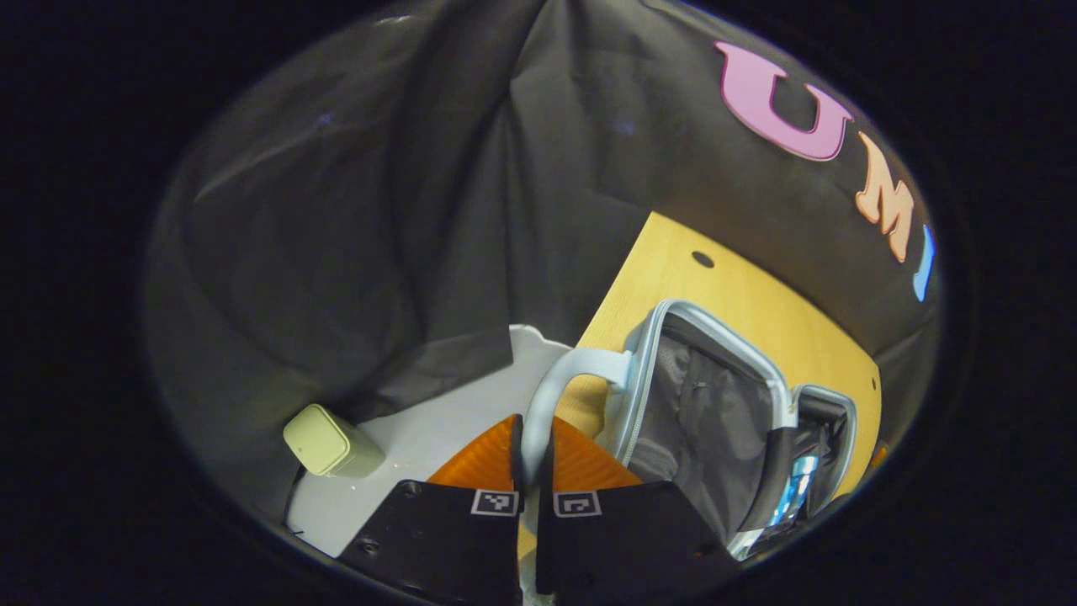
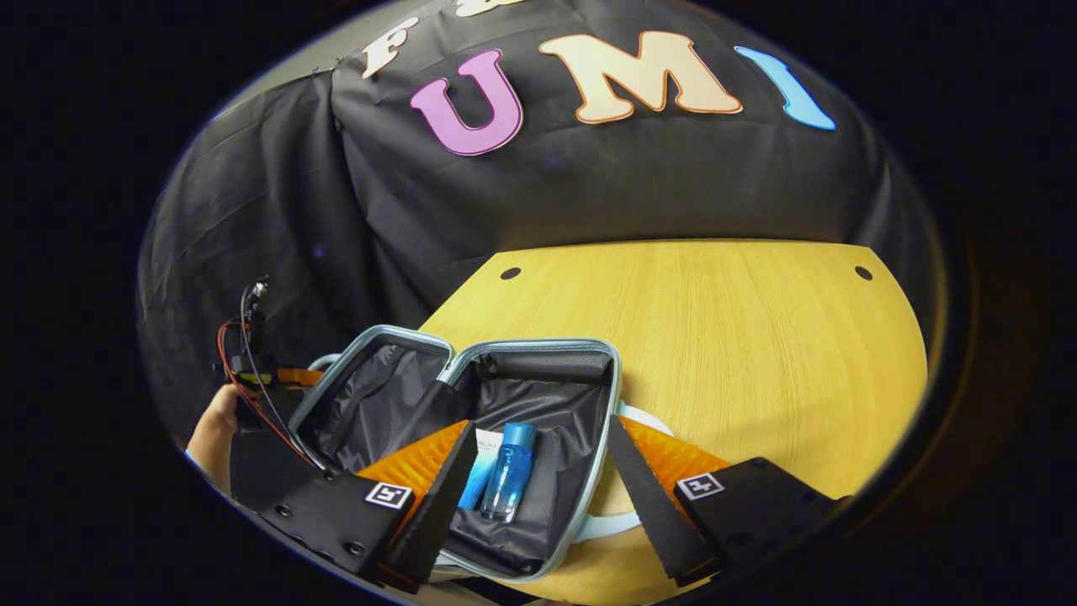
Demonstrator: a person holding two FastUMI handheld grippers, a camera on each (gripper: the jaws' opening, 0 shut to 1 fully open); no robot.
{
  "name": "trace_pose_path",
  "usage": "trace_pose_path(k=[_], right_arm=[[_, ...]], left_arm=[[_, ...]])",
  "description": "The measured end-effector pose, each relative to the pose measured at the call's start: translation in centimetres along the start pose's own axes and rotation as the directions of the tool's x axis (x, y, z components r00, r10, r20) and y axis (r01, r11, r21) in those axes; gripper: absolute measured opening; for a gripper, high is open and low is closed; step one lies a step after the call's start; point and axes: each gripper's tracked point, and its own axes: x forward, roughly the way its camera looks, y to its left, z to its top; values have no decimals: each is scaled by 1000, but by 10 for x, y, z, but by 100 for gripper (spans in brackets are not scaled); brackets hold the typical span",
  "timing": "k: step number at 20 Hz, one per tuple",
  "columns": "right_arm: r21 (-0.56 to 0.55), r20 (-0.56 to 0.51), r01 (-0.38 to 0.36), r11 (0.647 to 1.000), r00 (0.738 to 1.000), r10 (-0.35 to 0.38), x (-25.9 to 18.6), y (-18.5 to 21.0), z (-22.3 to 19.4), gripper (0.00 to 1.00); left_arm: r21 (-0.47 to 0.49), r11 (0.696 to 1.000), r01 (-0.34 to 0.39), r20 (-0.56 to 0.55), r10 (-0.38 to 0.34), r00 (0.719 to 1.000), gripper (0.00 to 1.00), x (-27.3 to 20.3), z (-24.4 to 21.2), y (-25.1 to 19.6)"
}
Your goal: First open the suitcase, pack the skin care products into it, and then close the suitcase.
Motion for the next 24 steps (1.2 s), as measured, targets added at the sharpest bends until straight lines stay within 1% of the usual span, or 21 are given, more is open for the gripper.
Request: trace_pose_path(k=[3,4,5,9,12,14,17,19,20,22,24], right_arm=[[-12,23,-9,1000,1000,10,-8,-7,5,98],[-12,29,-15,1000,999,15,-11,-8,5,93],[-12,31,-22,1000,999,22,-14,-11,5,98],[0,45,-43,999,998,43,-34,-28,9,98],[3,66,-60,998,996,60,-46,-44,15,98],[12,74,-73,997,995,72,-52,-54,15,98],[15,71,-83,996,994,82,-59,-68,10,98],[7,75,-95,995,993,94,-65,-74,10,98],[6,77,-100,995,992,99,-67,-76,9,98],[8,83,-106,994,991,105,-73,-84,11,98],[14,86,-105,994,991,104,-83,-95,8,98]], left_arm=[[12,999,32,62,-33,998,1,-29,22,-19],[23,999,29,80,-31,996,1,-39,26,-26],[42,999,28,98,-32,995,1,-49,31,-33],[103,994,39,176,-57,983,0,-84,49,-79],[134,988,78,222,-107,969,0,-118,60,-121],[170,979,112,239,-151,959,0,-136,58,-154],[247,958,144,244,-205,948,0,-158,53,-201],[284,940,190,241,-262,935,0,-168,48,-236],[291,928,232,229,-303,925,0,-175,45,-255],[319,894,315,207,-390,897,0,-184,32,-300],[339,866,368,171,-441,881,0,-187,17,-334]])
